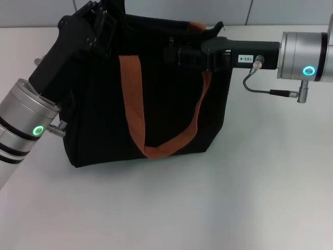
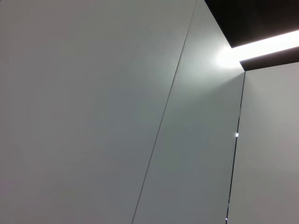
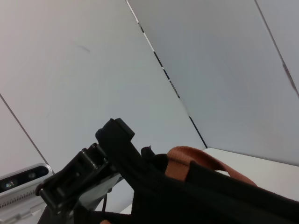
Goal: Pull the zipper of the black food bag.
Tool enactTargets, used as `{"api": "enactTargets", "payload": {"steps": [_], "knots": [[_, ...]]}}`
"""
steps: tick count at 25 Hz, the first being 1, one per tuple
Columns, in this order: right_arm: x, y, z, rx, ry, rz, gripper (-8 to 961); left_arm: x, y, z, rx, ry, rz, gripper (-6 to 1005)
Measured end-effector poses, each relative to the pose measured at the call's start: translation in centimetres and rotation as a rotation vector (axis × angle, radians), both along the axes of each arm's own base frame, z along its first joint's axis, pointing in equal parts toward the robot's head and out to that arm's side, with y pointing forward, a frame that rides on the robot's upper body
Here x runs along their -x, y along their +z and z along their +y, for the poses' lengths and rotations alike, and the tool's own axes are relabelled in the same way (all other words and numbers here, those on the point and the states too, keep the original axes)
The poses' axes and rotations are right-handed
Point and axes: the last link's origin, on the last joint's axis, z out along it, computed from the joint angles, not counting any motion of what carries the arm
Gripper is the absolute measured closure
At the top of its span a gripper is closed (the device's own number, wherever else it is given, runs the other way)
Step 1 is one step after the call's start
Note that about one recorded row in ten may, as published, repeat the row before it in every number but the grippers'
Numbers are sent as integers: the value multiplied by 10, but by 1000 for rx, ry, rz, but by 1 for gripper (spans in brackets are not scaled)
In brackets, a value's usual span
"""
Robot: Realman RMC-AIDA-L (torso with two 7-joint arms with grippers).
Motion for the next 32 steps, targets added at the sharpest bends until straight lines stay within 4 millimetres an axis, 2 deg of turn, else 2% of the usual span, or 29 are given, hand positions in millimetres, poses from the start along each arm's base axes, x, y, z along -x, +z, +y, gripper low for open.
{"api": "enactTargets", "payload": {"steps": [2, 32], "knots": [[0, 0, 0, 1, 1, -1, 661, 0, 0, 0, 0, 0, 0, 919], [-3, 3, -3, 71, -70, 47, 679, 0, -1, -1, 3, -1, -1, 916]]}}
